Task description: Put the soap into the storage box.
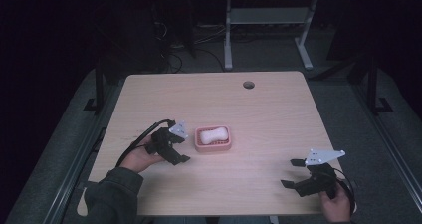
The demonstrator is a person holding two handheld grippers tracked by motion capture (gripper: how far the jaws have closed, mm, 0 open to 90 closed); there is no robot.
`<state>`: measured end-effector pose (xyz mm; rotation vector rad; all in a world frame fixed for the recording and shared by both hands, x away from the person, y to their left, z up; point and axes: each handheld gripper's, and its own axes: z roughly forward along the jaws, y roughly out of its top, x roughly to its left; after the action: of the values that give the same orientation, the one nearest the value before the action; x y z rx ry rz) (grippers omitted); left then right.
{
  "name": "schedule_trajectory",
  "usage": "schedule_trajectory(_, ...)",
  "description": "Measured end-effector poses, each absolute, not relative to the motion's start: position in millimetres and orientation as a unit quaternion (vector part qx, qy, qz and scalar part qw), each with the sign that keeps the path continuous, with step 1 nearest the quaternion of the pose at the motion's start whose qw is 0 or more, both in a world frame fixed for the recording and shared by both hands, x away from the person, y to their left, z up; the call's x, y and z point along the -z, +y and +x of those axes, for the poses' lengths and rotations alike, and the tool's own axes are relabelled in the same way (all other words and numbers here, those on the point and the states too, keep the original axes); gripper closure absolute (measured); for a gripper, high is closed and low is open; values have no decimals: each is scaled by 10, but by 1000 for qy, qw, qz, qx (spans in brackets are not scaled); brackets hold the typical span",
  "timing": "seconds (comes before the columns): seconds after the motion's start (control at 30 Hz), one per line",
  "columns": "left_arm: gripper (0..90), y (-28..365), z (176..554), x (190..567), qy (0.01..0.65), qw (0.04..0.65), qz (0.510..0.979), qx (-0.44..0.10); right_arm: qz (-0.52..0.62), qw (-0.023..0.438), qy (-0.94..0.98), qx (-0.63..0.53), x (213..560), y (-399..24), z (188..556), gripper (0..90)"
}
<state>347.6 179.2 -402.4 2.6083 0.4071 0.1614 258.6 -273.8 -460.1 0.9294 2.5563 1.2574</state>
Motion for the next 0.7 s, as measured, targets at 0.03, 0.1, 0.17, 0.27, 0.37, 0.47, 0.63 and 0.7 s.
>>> schedule_trajectory(0.03,288,1800,3463,4024,147,243,957,-57,310,73,851,-419,4600,-2740,2585,142)
schedule_trajectory(0.1,287,1805,3429,4033,142,242,958,-61,310,73,850,-419,4600,-2743,2583,142)
schedule_trajectory(0.17,286,1810,3396,4042,141,242,958,-65,309,73,851,-419,4600,-2749,2584,142)
schedule_trajectory(0.27,286,1832,3357,4055,144,246,956,-64,308,74,851,-419,4600,-2749,2583,142)
schedule_trajectory(0.37,285,1865,3333,4070,144,243,957,-65,308,74,851,-419,4599,-2747,2582,141)
schedule_trajectory(0.47,282,1900,3299,4097,148,246,955,-67,309,73,850,-419,4602,-2742,2579,141)
schedule_trajectory(0.63,280,1971,3231,4140,154,250,953,-67,308,74,851,-418,4603,-2746,2579,141)
schedule_trajectory(0.7,276,1997,3196,4159,156,253,952,-70,308,74,851,-419,4604,-2747,2578,142)
